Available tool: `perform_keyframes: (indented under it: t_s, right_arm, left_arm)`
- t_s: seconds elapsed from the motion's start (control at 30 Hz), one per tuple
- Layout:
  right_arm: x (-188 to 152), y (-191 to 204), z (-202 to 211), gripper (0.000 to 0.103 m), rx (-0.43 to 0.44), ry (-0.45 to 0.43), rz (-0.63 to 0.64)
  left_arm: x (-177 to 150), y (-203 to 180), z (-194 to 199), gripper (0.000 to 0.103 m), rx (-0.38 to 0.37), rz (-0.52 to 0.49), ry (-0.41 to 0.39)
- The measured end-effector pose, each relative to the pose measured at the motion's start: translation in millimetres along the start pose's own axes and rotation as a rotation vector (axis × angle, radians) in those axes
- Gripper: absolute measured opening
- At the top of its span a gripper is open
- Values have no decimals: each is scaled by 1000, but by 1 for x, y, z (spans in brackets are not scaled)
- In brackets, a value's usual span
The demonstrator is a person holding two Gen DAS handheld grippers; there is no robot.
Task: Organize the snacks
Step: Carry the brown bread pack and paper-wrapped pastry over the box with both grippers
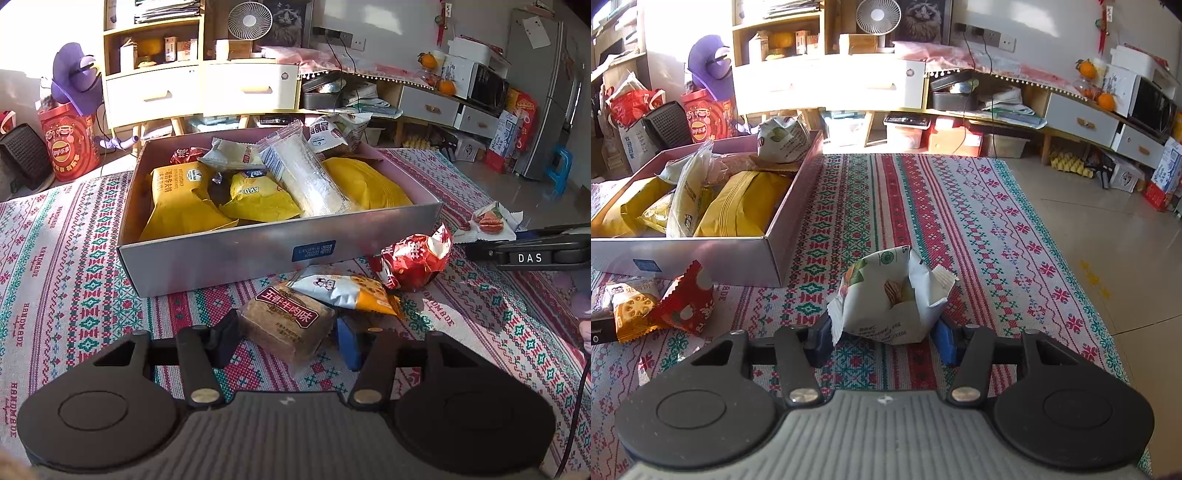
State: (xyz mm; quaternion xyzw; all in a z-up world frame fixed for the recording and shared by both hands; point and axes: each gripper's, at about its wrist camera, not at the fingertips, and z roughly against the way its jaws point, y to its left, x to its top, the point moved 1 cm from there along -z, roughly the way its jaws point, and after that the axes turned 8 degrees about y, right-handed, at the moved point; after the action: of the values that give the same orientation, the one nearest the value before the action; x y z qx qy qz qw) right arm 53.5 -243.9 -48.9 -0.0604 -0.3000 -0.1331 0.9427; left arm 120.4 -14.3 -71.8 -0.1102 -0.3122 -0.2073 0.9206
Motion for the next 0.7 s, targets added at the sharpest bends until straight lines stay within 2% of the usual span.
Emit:
perform_keyframes:
  t_s: [0.03, 0.07, 0.1, 0.27, 0.33, 0.4, 0.43, 0.57, 0.7]
  right_arm:
    - [0, 0, 0, 36, 1, 6, -1]
    - [1, 0, 0, 24, 11, 19, -4]
    - [2, 0, 0, 20, 17, 26, -12]
    - [2, 0, 0, 19, 39, 46, -27]
    - [1, -1, 1, 26, 57, 50, -17]
    - [0, 1, 1, 60, 57, 51, -5]
    - [-1, 2, 1, 67, 48, 42, -1]
    - [1, 8, 0, 74, 46, 25, 30]
    - [7, 11, 1, 87, 75, 2, 10]
  left_arm:
    - [0, 1, 1, 60, 2, 3, 3]
    - [0, 2, 1, 60, 2, 8, 6]
    - [-1, 3, 2, 60, 2, 13, 9]
    - [-3, 9, 5, 60, 8, 29, 24]
    - [-4, 10, 6, 60, 6, 30, 26]
    - [-5, 11, 7, 60, 4, 33, 28]
    - [-5, 12, 7, 60, 2, 36, 28]
    - [-5, 11, 7, 60, 2, 38, 30]
    - [-5, 11, 7, 60, -1, 36, 31]
